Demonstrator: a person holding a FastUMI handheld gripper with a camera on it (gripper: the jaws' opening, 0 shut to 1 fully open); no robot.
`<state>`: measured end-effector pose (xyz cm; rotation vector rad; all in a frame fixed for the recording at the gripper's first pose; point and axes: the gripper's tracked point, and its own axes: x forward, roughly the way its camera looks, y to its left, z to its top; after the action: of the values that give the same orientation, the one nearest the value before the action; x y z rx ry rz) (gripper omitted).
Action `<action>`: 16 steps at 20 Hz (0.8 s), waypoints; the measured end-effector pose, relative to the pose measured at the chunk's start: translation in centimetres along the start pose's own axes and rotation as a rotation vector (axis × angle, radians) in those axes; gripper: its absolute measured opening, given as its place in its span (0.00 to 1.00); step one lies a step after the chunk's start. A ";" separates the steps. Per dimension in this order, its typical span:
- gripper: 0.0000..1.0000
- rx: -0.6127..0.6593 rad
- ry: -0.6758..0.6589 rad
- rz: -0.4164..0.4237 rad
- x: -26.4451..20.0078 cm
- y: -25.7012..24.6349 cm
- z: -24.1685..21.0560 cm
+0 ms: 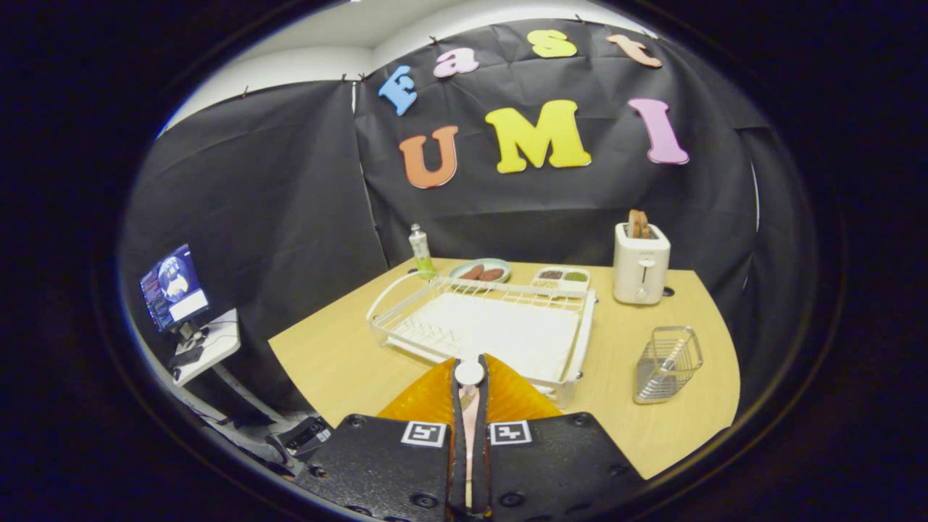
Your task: Take the plate from the dish rack, then take the spoon from the basket and place it into the plate.
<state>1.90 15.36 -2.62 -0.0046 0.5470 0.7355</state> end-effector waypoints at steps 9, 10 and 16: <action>0.09 0.092 0.111 0.094 3.7 2.1 -4.2; 0.09 0.106 0.118 0.107 3.8 2.2 -4.4; 0.18 0.129 0.113 0.081 4.0 1.1 -4.4</action>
<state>1.61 17.89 -8.11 0.0970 0.7055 0.7804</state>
